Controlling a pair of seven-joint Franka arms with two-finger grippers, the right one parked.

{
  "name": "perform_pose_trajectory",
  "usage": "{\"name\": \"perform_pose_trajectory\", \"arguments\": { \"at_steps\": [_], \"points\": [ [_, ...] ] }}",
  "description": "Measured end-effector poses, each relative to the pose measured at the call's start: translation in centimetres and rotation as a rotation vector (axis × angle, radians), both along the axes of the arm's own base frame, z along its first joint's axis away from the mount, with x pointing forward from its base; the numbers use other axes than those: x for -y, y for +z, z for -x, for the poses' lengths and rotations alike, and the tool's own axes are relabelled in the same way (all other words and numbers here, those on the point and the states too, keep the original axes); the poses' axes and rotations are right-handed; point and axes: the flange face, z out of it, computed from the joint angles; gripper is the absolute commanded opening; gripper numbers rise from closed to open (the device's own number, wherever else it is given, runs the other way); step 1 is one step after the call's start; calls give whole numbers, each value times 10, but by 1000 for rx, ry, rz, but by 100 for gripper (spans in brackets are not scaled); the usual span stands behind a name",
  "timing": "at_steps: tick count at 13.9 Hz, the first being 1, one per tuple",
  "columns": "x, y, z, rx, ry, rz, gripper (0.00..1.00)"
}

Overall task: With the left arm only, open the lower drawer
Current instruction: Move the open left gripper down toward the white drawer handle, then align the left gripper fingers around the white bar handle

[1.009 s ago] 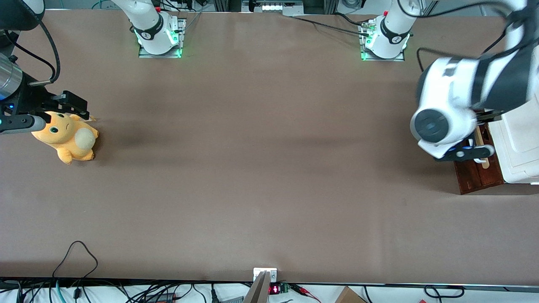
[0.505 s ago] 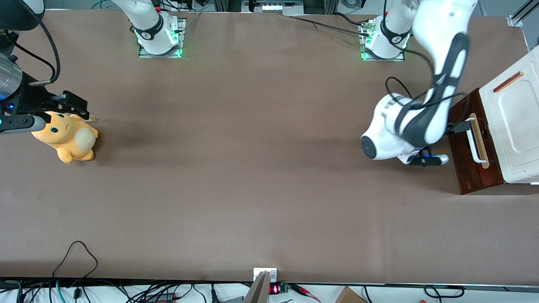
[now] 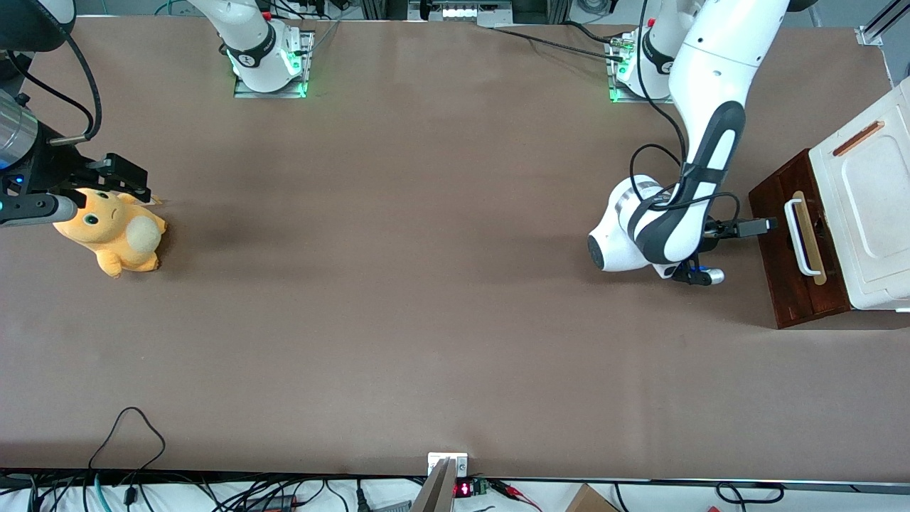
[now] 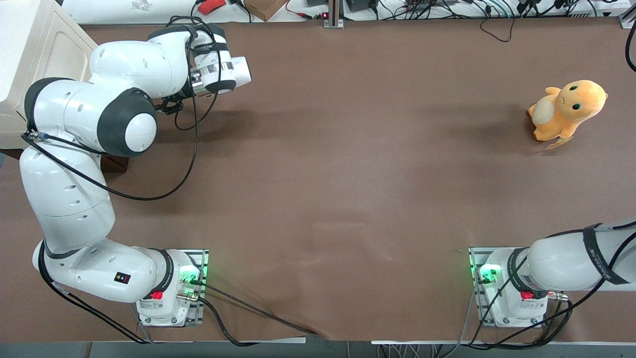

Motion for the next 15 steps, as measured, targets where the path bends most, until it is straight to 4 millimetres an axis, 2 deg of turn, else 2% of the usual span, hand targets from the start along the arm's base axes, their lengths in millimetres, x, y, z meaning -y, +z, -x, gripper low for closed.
{"name": "perform_pose_trajectory", "arguments": {
  "at_steps": [8, 15],
  "points": [
    [-34, -25, 2, -36, -5, -55, 100],
    [-63, -27, -4, -36, 7, -75, 100]
  ]
}}
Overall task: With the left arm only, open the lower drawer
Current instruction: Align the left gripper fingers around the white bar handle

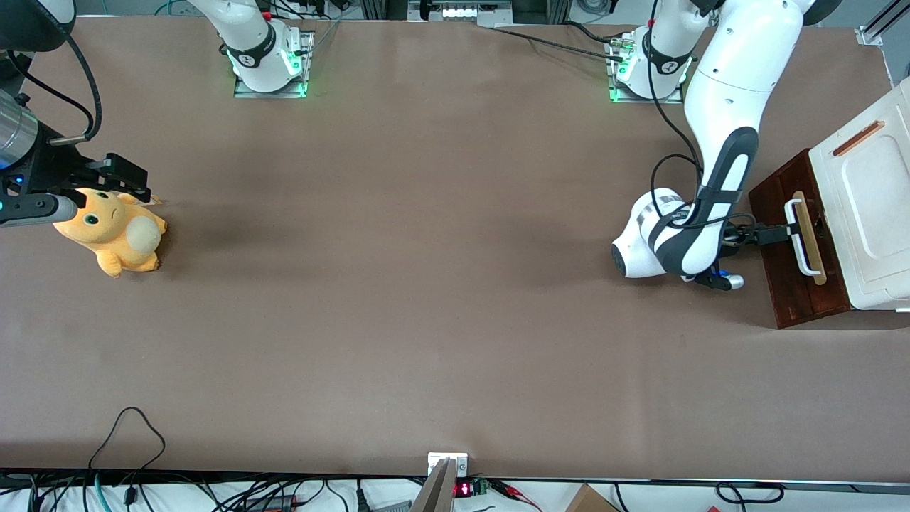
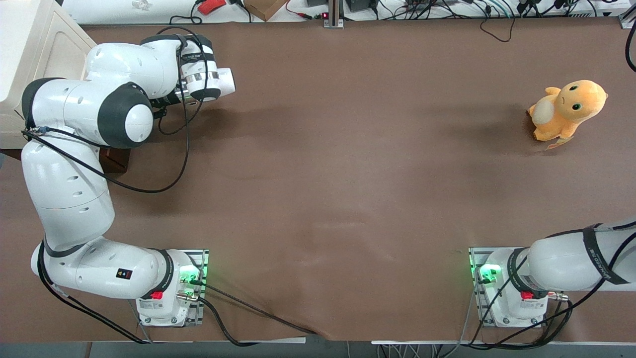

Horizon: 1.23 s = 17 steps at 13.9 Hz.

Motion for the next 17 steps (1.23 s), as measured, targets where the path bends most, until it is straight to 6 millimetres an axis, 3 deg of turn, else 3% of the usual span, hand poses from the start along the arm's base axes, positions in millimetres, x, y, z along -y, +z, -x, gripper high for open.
{"name": "perform_pose_trajectory", "arguments": {
  "at_steps": [17],
  "points": [
    [-21, -20, 0, 114, 4, 28, 100]
  ]
}}
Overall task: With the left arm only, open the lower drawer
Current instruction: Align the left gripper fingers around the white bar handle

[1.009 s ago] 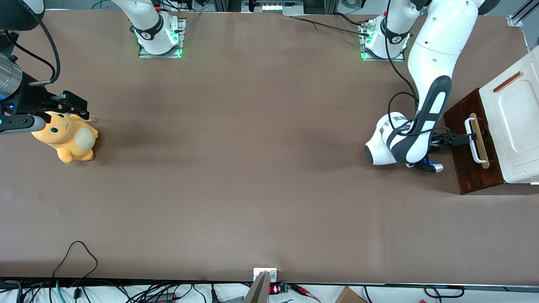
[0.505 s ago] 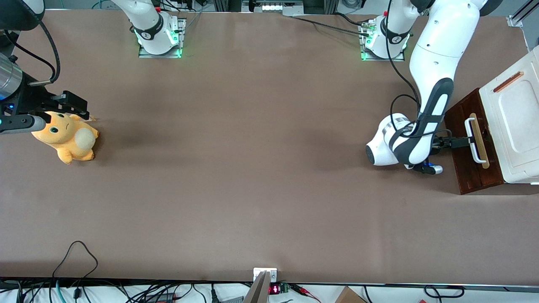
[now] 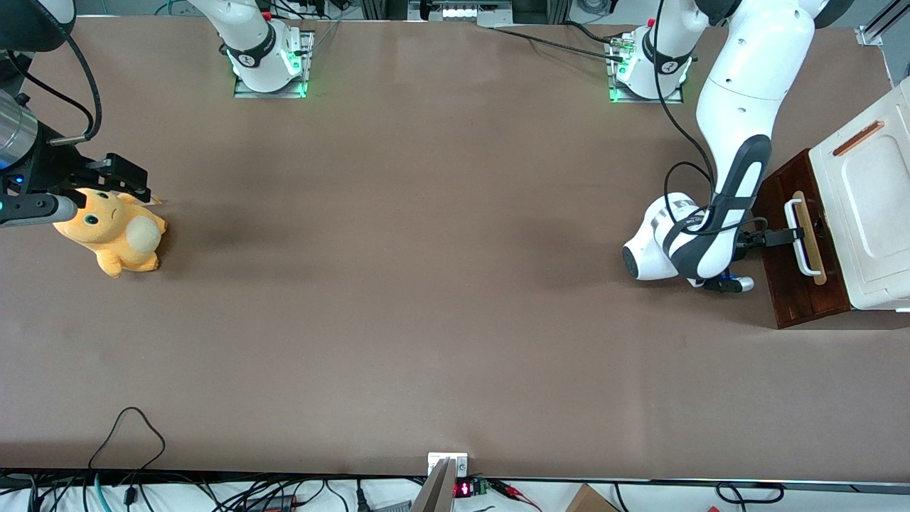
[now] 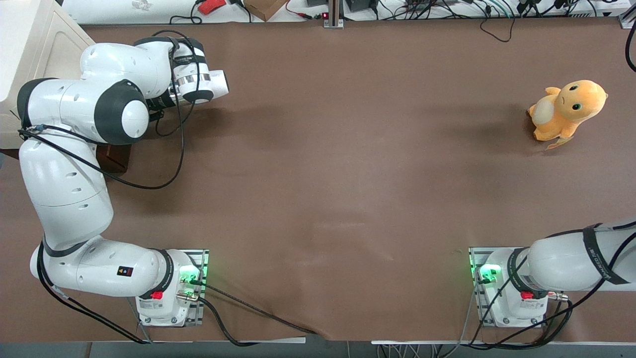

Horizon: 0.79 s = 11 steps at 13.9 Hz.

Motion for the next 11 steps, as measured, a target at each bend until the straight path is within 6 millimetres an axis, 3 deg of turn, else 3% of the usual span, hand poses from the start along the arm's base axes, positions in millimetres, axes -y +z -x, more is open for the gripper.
{"name": "perform_pose_trajectory", "arguments": {
  "at_steps": [4, 8, 11],
  "points": [
    [-2, 0, -1, 26, -3, -12, 100],
    [-20, -1, -2, 26, 1, -32, 100],
    [-27, -4, -1, 21, 11, -33, 92]
  ]
}}
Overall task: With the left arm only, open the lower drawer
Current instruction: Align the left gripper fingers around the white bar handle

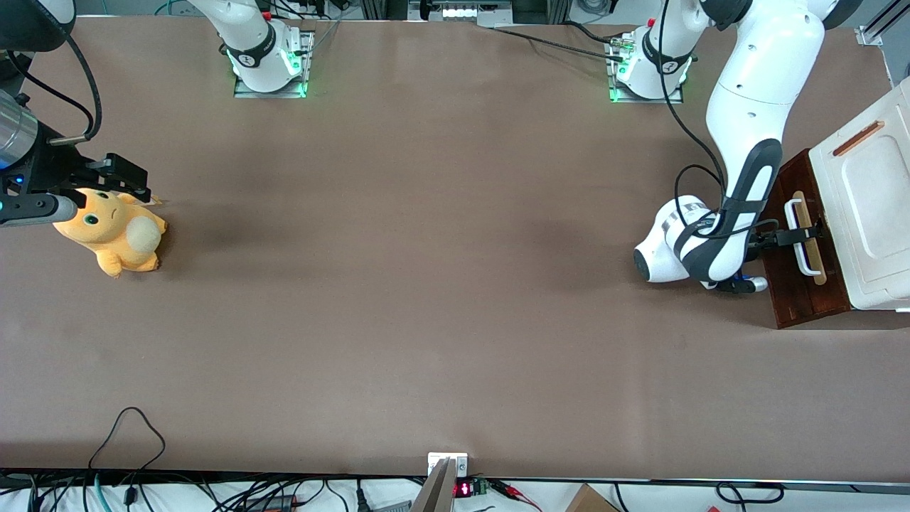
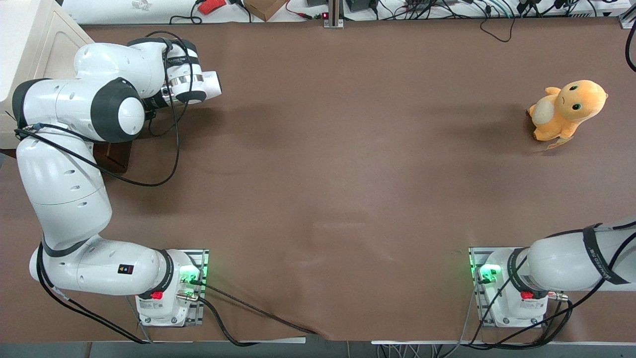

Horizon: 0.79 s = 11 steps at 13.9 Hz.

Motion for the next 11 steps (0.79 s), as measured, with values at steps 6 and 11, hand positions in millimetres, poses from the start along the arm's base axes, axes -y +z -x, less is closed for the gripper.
{"name": "perform_pose_trajectory", "arguments": {
  "at_steps": [6, 11],
  "points": [
    [-2, -2, 1, 3, 5, -6, 72],
    [-6, -3, 2, 5, 14, -12, 62]
  ]
}}
